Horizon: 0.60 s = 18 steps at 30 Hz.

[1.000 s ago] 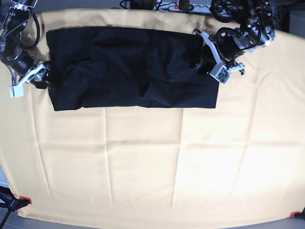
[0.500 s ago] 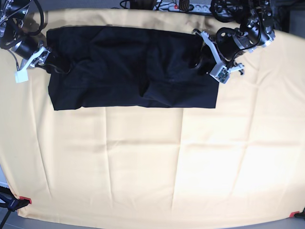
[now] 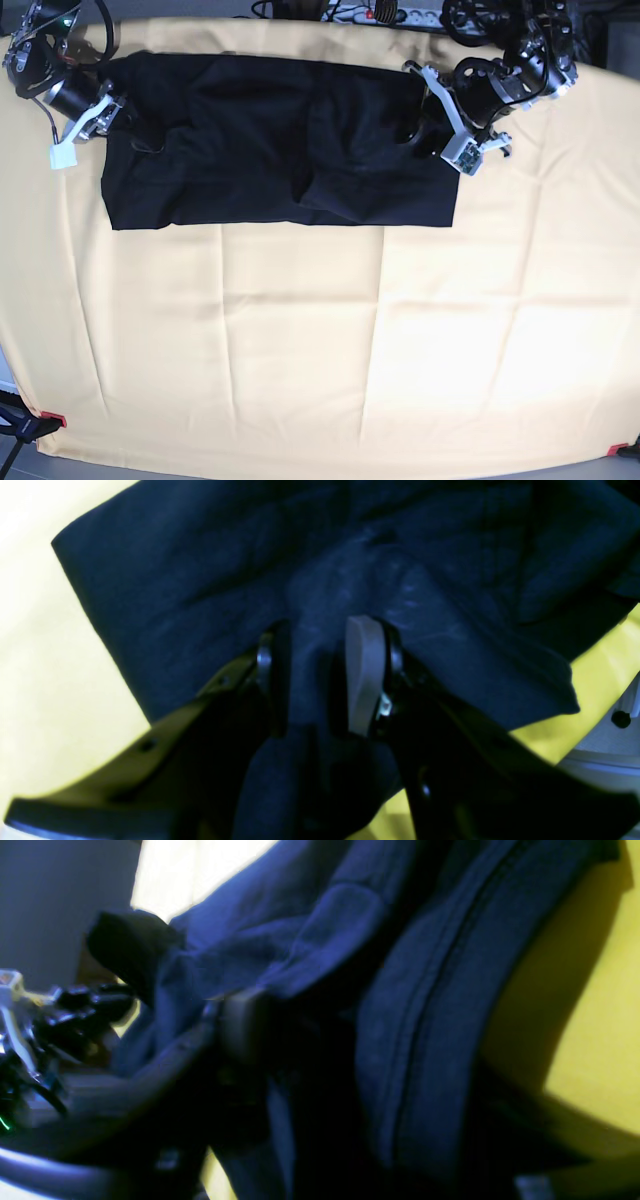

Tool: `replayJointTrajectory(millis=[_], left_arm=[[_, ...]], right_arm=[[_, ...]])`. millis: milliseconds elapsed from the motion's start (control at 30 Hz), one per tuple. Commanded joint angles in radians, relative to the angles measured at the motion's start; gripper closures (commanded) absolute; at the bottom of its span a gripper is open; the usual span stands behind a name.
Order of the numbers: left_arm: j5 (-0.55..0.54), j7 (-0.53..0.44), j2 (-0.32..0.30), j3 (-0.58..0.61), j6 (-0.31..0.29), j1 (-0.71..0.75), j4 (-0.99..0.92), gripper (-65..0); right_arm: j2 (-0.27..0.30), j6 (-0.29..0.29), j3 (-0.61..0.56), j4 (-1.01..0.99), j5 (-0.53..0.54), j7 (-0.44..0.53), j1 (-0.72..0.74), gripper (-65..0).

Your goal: Fold the T-shirt properly

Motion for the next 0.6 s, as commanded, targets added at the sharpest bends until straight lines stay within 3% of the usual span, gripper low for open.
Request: replayJointTrajectory(millis=[0, 67, 100, 367, 567], left_arm=[[-0.017, -0.025, -0.006, -0.002, -0.003, -0.001, 0.018, -19.6], [-0.018, -0.025, -0.006, -0.002, -0.003, -0.001, 0.018, -19.6], [-0.019, -0.025, -0.006, -0.002, -0.003, -0.001, 0.018, -19.6], [-0.101, -0.025, -0.005, -0.056, -0.003, -0.001, 0.08, -19.7], [-0.179, -0.025, -0.005, -0.183, -0.003, -0.001, 0.108, -19.7]], right_arm=[[0.006, -0.015, -0.003, 0.0, -0.012, -0.029, -0.002, -17.1], [0.009, -0.015, -0.002, 0.001, -0.012, -0.031, 0.003, -2.2], [0.009, -0.015, -0.002, 0.003, -0.012, -0.032, 0.007, 0.0], [0.014, -0.015, -0.002, 0.025, -0.016, -0.032, 0.024, 0.0], [0.084, -0.015, 0.0, 0.095, -0.026, -0.032, 0.024, 0.0]])
